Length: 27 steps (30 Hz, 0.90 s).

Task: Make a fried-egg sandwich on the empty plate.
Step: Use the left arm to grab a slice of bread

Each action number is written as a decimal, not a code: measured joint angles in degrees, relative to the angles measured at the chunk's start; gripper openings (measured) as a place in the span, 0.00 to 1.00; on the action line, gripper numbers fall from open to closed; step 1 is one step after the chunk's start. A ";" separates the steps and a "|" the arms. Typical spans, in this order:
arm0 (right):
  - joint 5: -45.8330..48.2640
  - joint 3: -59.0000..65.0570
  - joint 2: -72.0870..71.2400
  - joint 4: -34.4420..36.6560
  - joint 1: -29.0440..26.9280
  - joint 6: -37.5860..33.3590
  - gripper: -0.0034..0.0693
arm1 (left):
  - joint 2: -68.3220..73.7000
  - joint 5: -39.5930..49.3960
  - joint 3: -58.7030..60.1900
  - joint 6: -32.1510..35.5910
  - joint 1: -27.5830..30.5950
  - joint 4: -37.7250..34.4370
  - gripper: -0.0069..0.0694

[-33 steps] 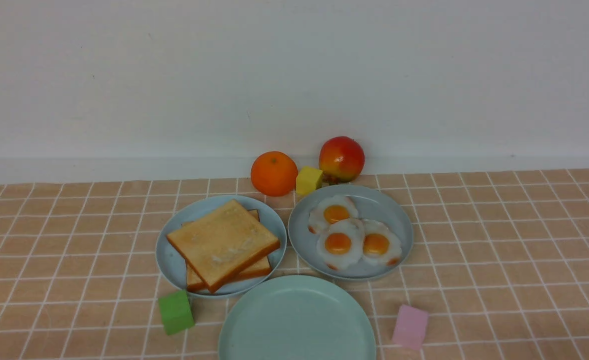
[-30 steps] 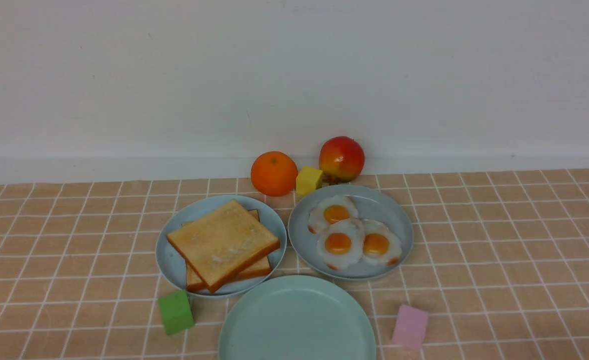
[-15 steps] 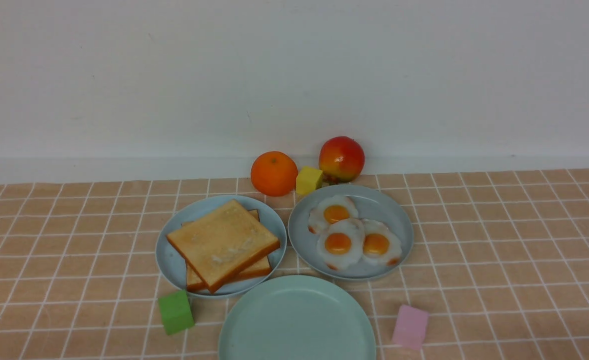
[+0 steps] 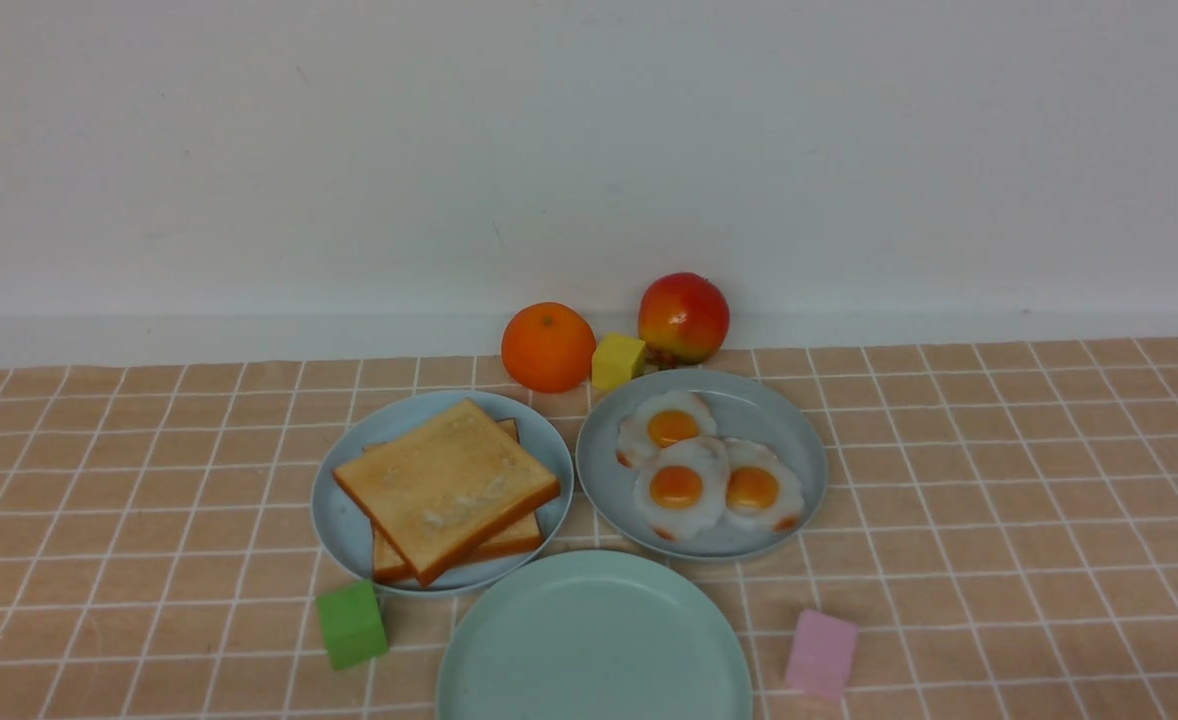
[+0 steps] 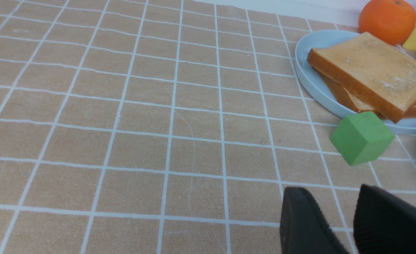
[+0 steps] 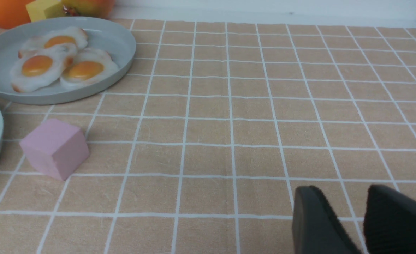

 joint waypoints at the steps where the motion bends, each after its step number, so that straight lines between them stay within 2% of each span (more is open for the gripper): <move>1: 0.00 0.00 0.00 -0.41 0.00 0.00 0.38 | 0.00 0.00 0.00 0.00 0.00 0.00 0.40; 9: 0.05 0.00 0.00 -1.30 0.00 0.00 0.38 | 0.00 -1.26 0.00 0.00 0.00 0.77 0.40; 21: -1.84 0.20 0.00 -1.43 0.00 0.00 0.38 | 0.00 -14.02 0.00 0.00 0.00 0.84 0.40; 27: -15.22 0.52 0.00 -1.43 0.00 0.00 0.38 | 0.00 -24.16 0.00 0.00 0.00 0.66 0.40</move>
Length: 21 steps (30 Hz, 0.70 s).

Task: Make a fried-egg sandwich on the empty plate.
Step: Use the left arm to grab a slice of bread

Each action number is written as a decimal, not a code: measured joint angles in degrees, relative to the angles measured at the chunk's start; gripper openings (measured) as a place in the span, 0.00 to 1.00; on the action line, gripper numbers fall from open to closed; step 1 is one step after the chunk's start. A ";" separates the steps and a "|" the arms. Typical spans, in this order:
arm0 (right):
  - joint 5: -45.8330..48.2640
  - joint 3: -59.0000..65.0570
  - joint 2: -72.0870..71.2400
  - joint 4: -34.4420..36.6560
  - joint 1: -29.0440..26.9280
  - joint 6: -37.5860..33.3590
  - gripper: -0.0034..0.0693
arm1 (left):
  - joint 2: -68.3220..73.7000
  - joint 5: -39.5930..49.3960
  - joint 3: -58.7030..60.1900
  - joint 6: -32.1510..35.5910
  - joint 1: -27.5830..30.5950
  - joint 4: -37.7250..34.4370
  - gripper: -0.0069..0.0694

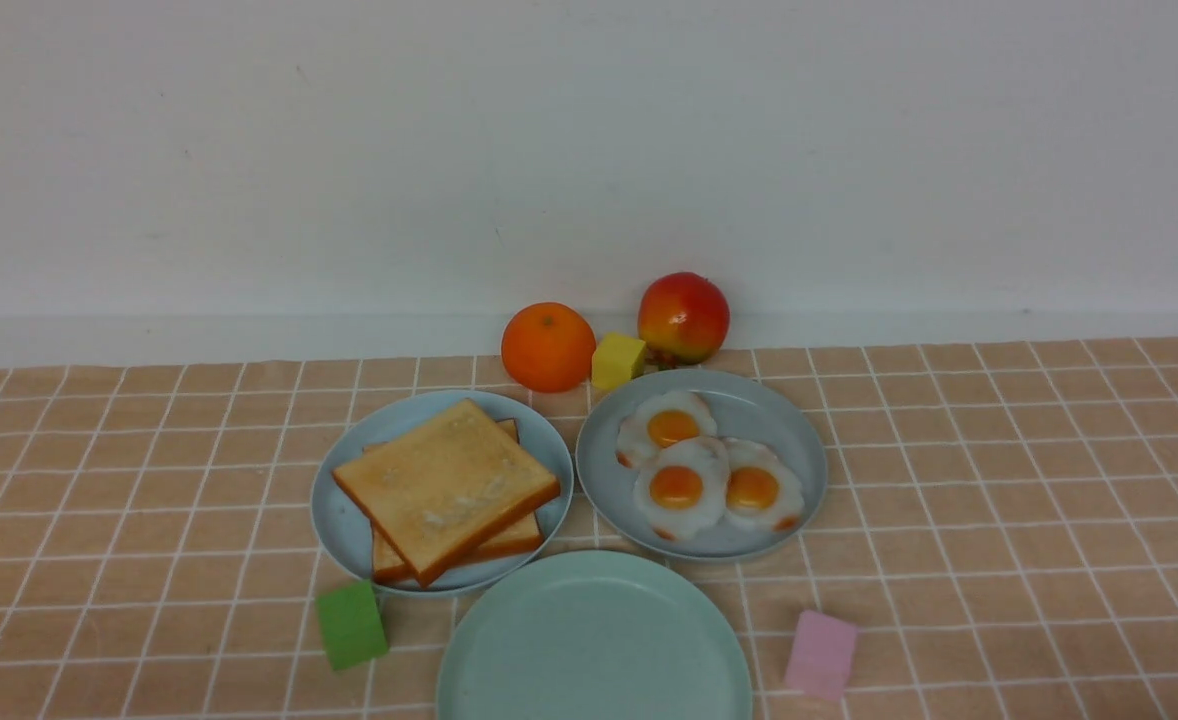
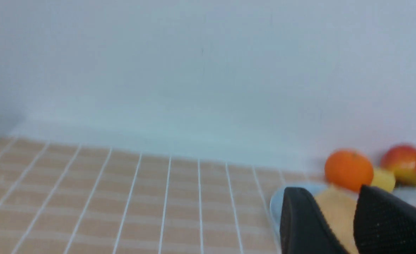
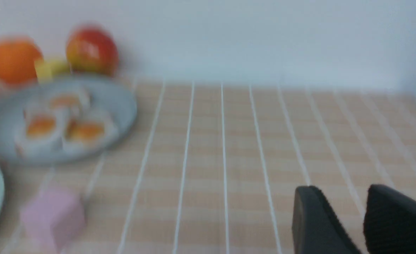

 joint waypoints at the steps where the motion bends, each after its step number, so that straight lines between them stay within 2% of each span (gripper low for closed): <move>1: -3.84 0.00 0.00 0.00 0.00 0.00 0.38 | 0.00 -2.31 0.00 0.00 0.00 -0.41 0.40; 4: -12.61 0.00 0.00 0.00 0.00 0.00 0.38 | 0.00 -7.38 0.00 0.00 0.00 -0.90 0.40; 8: -21.30 0.00 0.00 0.00 0.00 0.00 0.38 | 0.00 -9.15 0.00 0.00 0.00 -1.04 0.40; 13: -26.17 0.00 0.00 0.00 0.00 0.00 0.38 | 0.00 -9.32 0.00 0.00 0.00 -1.14 0.40; 15: -28.79 0.00 0.00 0.25 0.00 0.81 0.38 | 0.00 -12.00 0.00 -1.79 0.00 -1.92 0.40; 17: -30.66 0.00 0.00 0.88 0.00 3.28 0.38 | 0.00 -15.64 0.00 -5.11 0.00 -2.99 0.40; 18: -34.08 0.00 0.00 2.47 0.00 9.78 0.38 | 0.00 -20.92 0.00 -10.24 0.00 -4.39 0.40; 19: -34.35 0.00 0.00 2.71 0.00 9.78 0.38 | 0.00 -21.58 0.00 -10.93 0.00 -4.83 0.40; 21: -34.35 -2.72 0.00 5.16 0.00 21.42 0.38 | -0.02 -26.22 -1.47 -18.38 0.00 -7.88 0.40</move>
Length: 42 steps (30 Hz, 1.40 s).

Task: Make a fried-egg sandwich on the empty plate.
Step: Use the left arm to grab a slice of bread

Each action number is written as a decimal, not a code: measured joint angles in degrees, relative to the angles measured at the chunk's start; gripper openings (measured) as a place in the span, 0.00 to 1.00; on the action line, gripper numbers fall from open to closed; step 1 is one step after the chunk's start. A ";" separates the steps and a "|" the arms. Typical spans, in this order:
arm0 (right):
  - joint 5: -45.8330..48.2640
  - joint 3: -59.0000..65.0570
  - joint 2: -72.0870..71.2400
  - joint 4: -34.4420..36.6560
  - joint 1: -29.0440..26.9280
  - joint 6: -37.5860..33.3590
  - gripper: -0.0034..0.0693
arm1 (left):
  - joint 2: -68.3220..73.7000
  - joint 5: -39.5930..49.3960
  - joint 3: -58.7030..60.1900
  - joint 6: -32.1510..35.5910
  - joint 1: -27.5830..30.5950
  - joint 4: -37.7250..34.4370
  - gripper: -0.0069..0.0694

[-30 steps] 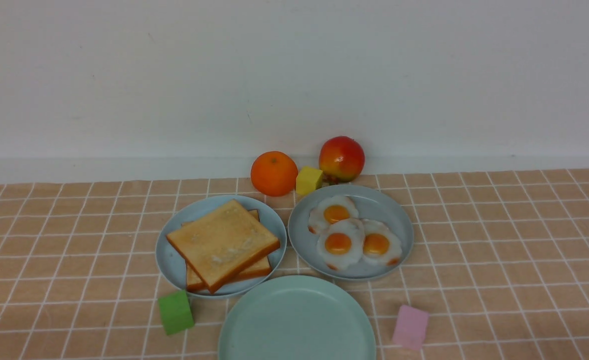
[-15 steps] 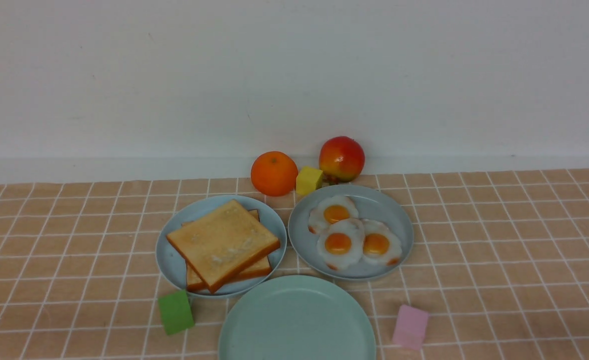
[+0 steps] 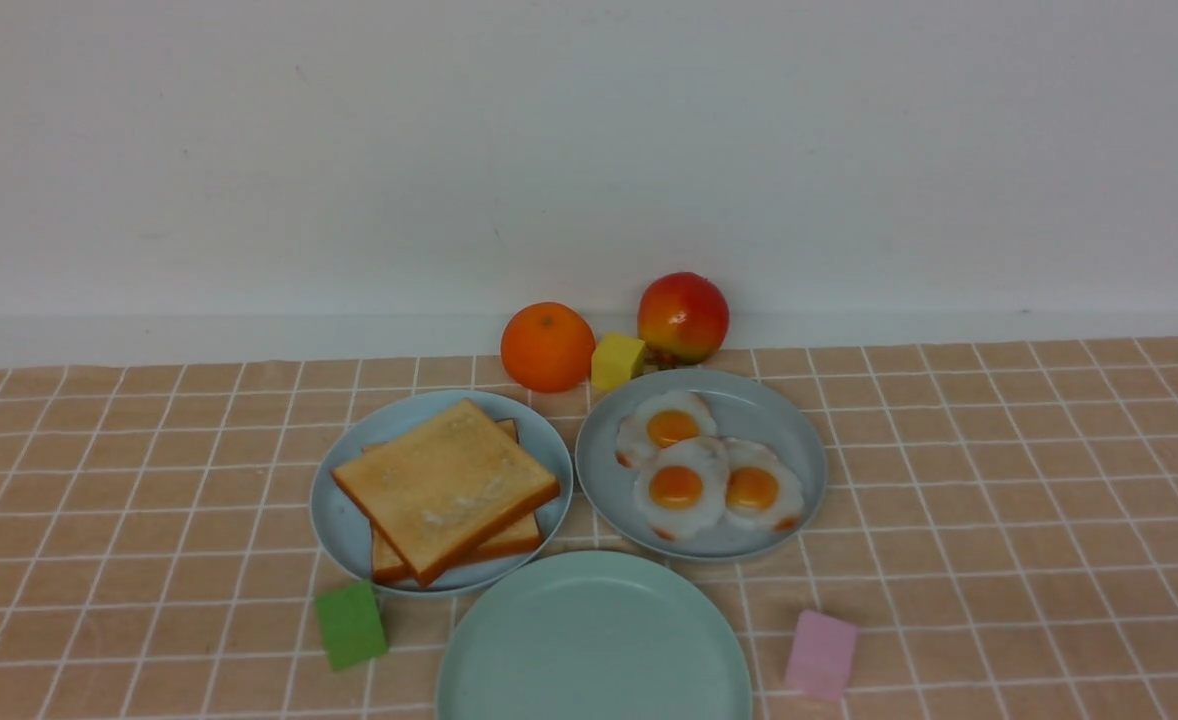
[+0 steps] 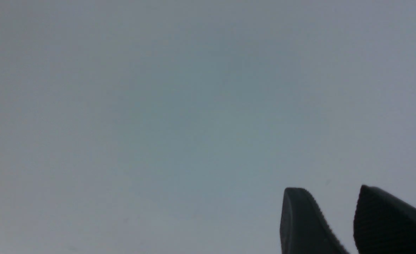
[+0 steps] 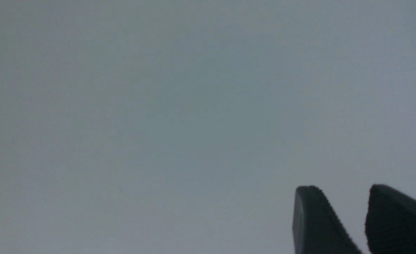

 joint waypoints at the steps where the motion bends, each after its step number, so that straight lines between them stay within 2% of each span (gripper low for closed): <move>1: 1.28 -2.17 0.00 0.06 0.00 3.16 0.38 | 0.00 0.54 -1.84 -1.68 0.00 -1.20 0.40; 4: 9.34 -12.53 1.71 -0.98 0.00 9.03 0.38 | 0.89 6.73 -11.32 -3.67 0.00 -4.24 0.40; 6: 13.94 -17.92 3.62 -1.86 0.00 10.13 0.38 | 2.77 10.26 -15.33 -3.91 0.00 -4.83 0.40; 7: 21.66 -25.71 7.01 -3.73 0.00 10.74 0.38 | 6.51 15.69 -22.88 -4.05 0.00 -5.19 0.40; 8: 25.33 -29.68 9.50 -4.24 0.00 10.83 0.38 | 8.75 18.72 -25.41 -4.10 0.00 -5.26 0.40; 9: 26.26 -30.68 9.50 -4.48 0.00 10.83 0.38 | 9.33 19.52 -27.10 -4.10 0.00 -5.26 0.40; 13: 47.57 -49.50 22.25 -9.44 0.00 10.23 0.38 | 24.09 40.79 -43.13 -4.16 0.00 -5.26 0.40; 17: 60.92 -54.20 31.60 -12.16 0.00 10.10 0.38 | 36.39 53.64 -48.66 -3.93 0.00 -4.55 0.40; 22: 66.60 -51.98 37.95 -11.44 0.00 10.10 0.38 | 45.94 57.25 -49.02 -1.45 0.00 0.28 0.40; 25: 67.01 -47.65 40.06 -7.38 0.00 9.05 0.38 | 51.86 59.69 -49.07 -1.50 0.00 -0.39 0.40; 27: 67.34 -43.33 40.62 -1.08 0.00 5.67 0.38 | 57.77 61.41 -49.07 -1.50 0.00 -4.09 0.40; 28: 67.34 -43.01 40.62 -0.51 0.00 5.25 0.38 | 58.22 61.53 -49.07 -1.50 0.00 -4.83 0.40; 32: 69.28 -37.92 40.68 15.07 0.00 -10.29 0.38 | 69.50 66.05 -49.07 2.11 0.00 -14.34 0.40; 33: 69.45 -37.87 40.76 15.07 0.00 -11.20 0.38 | 70.00 66.20 -49.07 2.11 0.00 -14.82 0.40; 34: 71.49 -37.74 41.40 21.07 0.00 -18.34 0.38 | 73.77 66.99 -49.07 6.33 0.00 -19.48 0.40; 35: 71.73 -37.74 41.61 21.67 0.00 -20.08 0.38 | 74.24 67.00 -49.07 6.87 0.00 -20.02 0.40; 36: 74.39 -37.86 42.74 26.86 0.00 -25.89 0.38 | 77.74 67.10 -49.07 11.70 -0.11 -24.77 0.40; 37: 75.96 -38.08 43.74 29.23 0.00 -28.73 0.38 | 79.81 67.01 -49.07 14.37 -0.11 -28.10 0.40; 41: 81.14 -39.64 48.81 33.89 0.62 -34.40 0.38 | 87.32 66.14 -49.18 32.38 -0.30 -42.44 0.40; 42: 81.65 -40.01 50.01 33.90 1.34 -34.84 0.38 | 88.34 66.07 -49.18 34.24 -0.30 -44.64 0.40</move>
